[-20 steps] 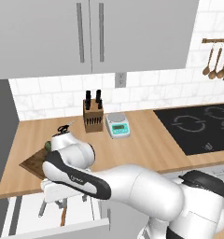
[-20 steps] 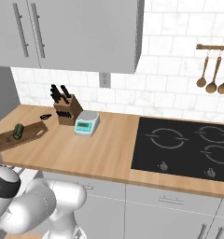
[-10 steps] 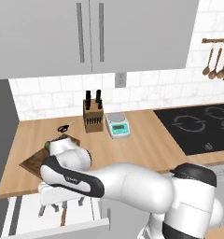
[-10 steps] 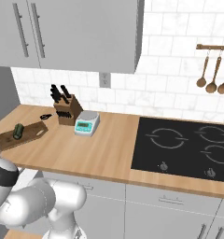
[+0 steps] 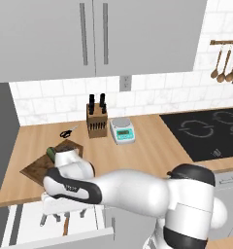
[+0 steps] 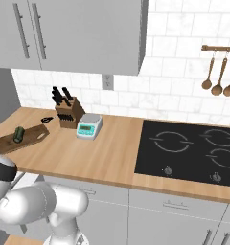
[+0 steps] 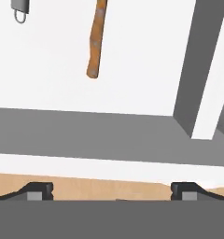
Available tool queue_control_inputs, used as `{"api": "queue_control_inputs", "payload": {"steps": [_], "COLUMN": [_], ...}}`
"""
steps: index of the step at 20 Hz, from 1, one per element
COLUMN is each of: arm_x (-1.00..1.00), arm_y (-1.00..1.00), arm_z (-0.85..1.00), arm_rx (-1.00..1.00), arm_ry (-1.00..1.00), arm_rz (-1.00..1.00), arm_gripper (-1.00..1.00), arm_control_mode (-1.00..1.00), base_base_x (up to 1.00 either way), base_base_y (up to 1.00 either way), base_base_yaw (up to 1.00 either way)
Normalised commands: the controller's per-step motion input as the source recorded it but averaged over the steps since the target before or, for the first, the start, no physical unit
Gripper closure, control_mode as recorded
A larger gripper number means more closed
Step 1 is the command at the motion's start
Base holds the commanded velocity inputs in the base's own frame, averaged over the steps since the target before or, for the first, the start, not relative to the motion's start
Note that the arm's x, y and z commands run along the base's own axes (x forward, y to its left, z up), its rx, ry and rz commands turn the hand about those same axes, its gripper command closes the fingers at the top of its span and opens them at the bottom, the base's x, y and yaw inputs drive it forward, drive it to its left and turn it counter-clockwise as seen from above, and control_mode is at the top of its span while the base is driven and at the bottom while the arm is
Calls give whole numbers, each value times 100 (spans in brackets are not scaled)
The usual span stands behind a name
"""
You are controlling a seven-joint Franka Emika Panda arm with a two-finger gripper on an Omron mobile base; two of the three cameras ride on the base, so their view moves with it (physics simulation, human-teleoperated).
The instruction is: Place the appropriate cutting tool for cutting the cucumber skin on the cutting board.
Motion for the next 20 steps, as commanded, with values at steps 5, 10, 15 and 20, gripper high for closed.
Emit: {"api": "queue_control_inputs", "payload": {"steps": [5, 10, 15, 20], "arm_x": [18, 0, 0, 0], "arm_y": [2, 0, 0, 0], "arm_z": [-37, -32, -29, -30], "arm_rx": [0, 0, 0, 0], "arm_ry": [0, 0, 0, 1], "arm_rz": [-7, -5, -3, -1], "arm_gripper": [-100, -100, -100, -100], "arm_control_mode": [-100, -100, -100, -100], "base_base_x": [0, 0, 0, 0], "base_base_y": [0, 0, 0, 0], "base_base_yaw": [0, 0, 0, 0]}}
